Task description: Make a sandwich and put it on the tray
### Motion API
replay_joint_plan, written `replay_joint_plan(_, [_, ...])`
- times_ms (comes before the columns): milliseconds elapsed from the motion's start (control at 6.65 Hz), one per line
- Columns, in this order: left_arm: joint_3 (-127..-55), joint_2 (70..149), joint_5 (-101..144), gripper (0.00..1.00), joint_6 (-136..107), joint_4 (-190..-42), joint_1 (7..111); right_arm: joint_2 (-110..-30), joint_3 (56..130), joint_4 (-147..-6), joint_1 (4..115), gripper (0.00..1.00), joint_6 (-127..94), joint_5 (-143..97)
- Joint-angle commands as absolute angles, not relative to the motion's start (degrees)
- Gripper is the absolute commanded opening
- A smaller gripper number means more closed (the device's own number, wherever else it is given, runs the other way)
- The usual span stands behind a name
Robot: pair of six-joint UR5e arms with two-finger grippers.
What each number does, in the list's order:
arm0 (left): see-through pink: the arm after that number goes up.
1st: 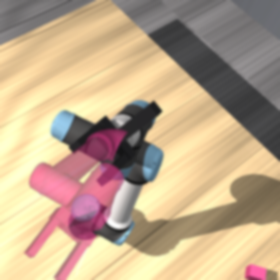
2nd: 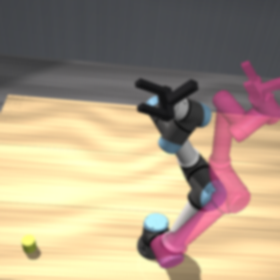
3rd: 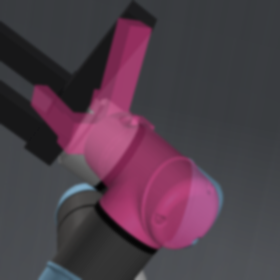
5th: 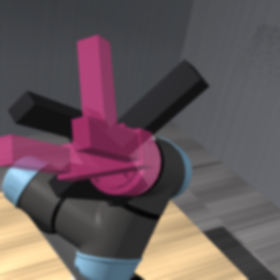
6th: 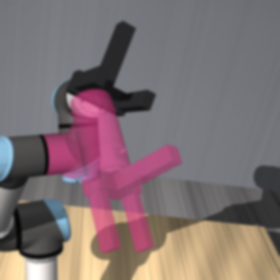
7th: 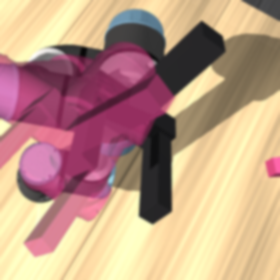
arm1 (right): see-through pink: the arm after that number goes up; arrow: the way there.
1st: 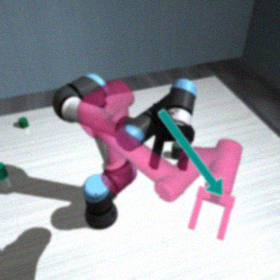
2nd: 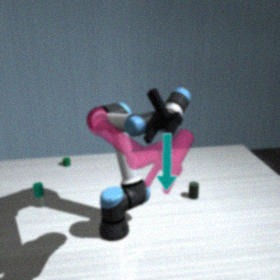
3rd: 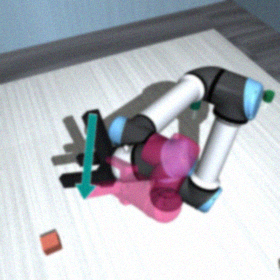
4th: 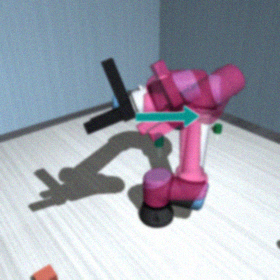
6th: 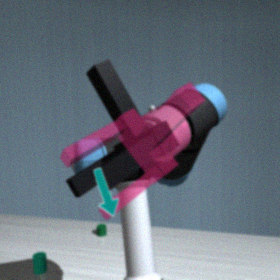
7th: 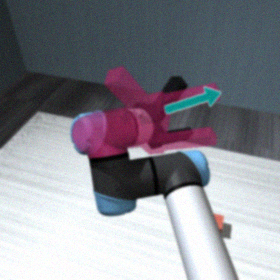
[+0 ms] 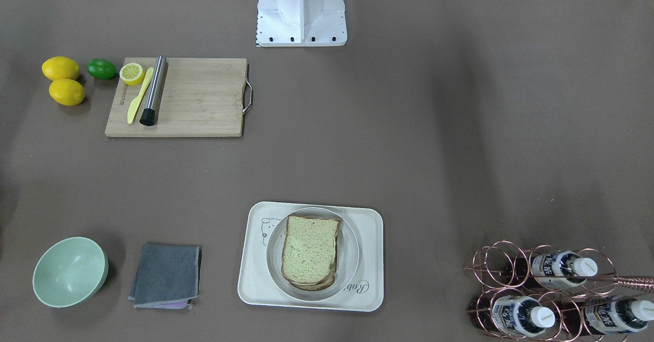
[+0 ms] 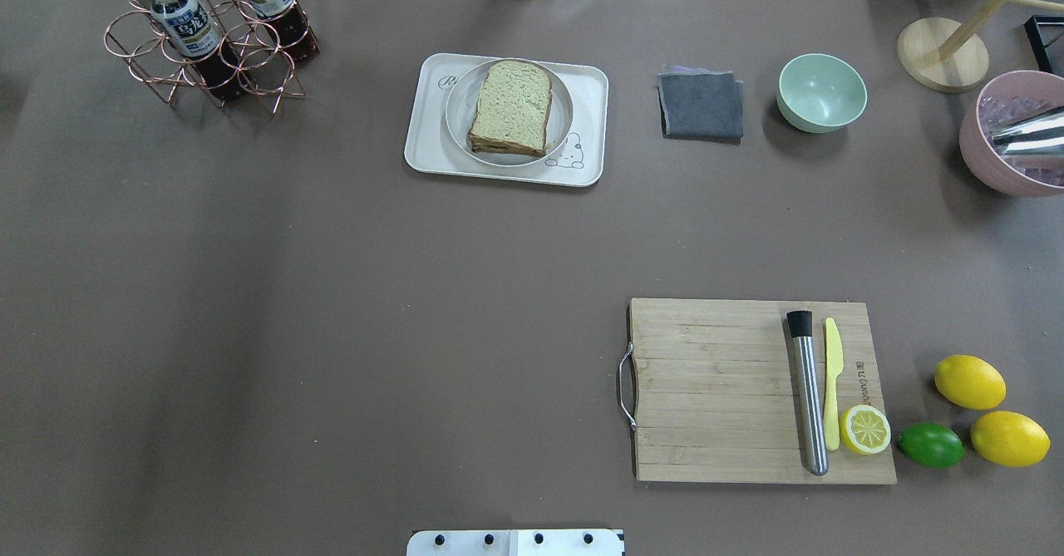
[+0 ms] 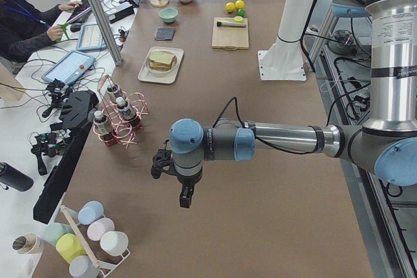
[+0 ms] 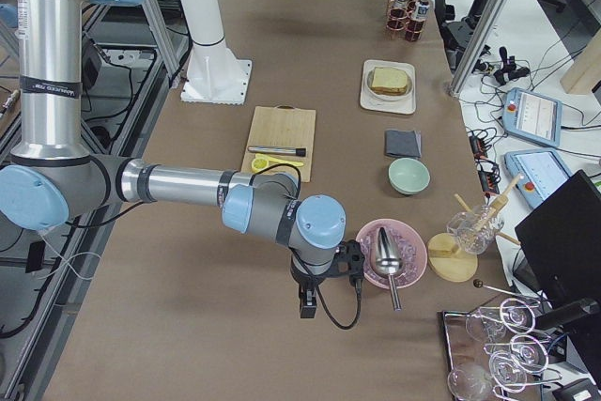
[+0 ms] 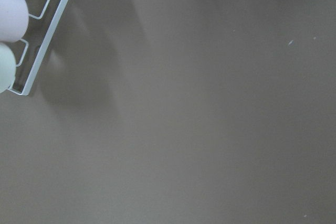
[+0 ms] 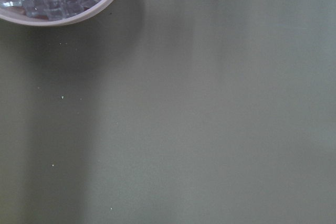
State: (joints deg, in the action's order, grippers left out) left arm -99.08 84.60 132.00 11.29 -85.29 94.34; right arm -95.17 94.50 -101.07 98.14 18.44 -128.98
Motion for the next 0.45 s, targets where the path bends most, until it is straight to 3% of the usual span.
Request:
replay_joint_plan(0, [-99.3,84.1,132.1,0.98,11.3,-84.9,94.1,-95.1,94.3,-101.1,98.1,1.00,18.5,-129.3])
replay_joint_plan(301, [-99.0,84.1,132.2,0.98,11.3,-84.8,94.0,-95.2,94.0,-101.2,98.1,1.00,18.5,-129.8])
